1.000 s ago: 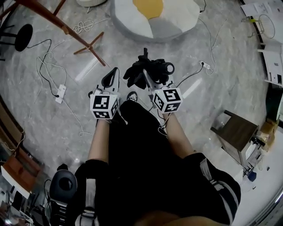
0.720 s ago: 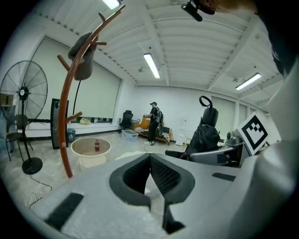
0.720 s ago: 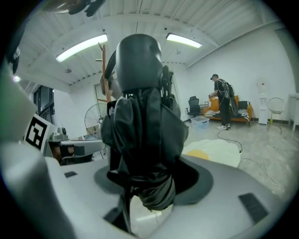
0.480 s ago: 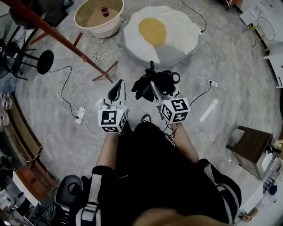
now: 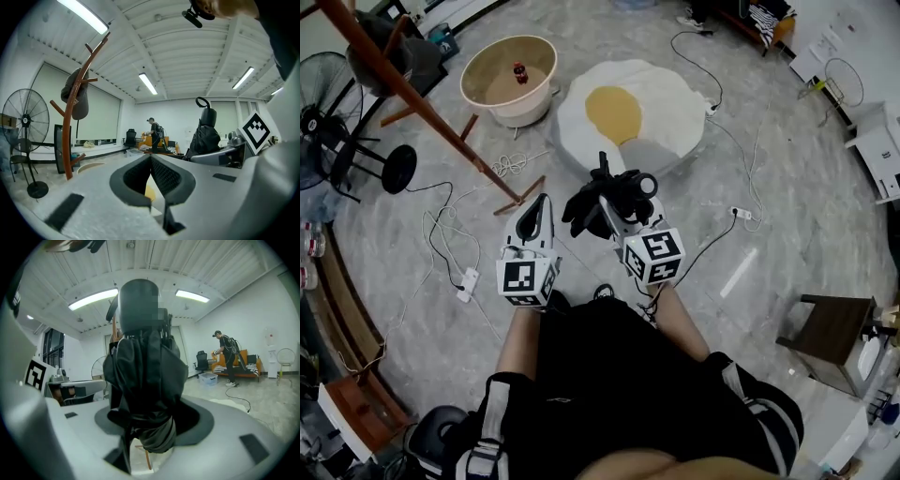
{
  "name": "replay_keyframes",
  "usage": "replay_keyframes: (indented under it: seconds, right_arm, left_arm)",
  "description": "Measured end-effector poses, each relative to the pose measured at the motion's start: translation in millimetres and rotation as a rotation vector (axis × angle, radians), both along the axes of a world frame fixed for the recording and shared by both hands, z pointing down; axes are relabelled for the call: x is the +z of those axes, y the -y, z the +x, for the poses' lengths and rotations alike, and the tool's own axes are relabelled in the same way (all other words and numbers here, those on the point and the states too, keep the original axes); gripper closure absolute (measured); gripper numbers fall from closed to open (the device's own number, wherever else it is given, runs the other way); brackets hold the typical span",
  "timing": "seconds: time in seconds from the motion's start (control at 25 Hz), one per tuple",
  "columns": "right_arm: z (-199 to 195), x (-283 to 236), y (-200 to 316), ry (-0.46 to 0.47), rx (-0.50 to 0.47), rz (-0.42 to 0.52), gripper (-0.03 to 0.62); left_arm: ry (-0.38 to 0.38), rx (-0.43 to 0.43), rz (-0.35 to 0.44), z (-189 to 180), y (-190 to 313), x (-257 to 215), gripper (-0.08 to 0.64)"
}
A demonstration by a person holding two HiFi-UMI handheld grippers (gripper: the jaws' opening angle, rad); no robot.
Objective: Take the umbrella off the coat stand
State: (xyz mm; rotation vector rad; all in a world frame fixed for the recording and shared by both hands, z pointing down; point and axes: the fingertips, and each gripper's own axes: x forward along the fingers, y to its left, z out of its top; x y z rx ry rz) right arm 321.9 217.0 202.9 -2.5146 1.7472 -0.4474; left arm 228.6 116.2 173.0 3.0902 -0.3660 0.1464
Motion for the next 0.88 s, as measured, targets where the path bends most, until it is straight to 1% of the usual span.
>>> replay_keyframes:
  seconds: [0.16,0.4,0.88]
  right_arm:
    - [-1.0,-9.7,-3.3,-0.017,0.002,0.012,0.347]
    - [-1.6,-15.8,-7.5,-0.073,0.027,0.014,0.348]
    - [-2.5,-19.6,-9.9,-0.074,0.034,0.015,0.348]
  left_arm:
    - [-0.017,-0.001,0.007,-2.2,-2.5,-9.5,0.561]
    - [-0.020,-0.012,0.023,-8.4,-1.2,-11.5,0.561]
    - [-0.017,-0.014,0.031,-13.6,1.4,-15.1,0.561]
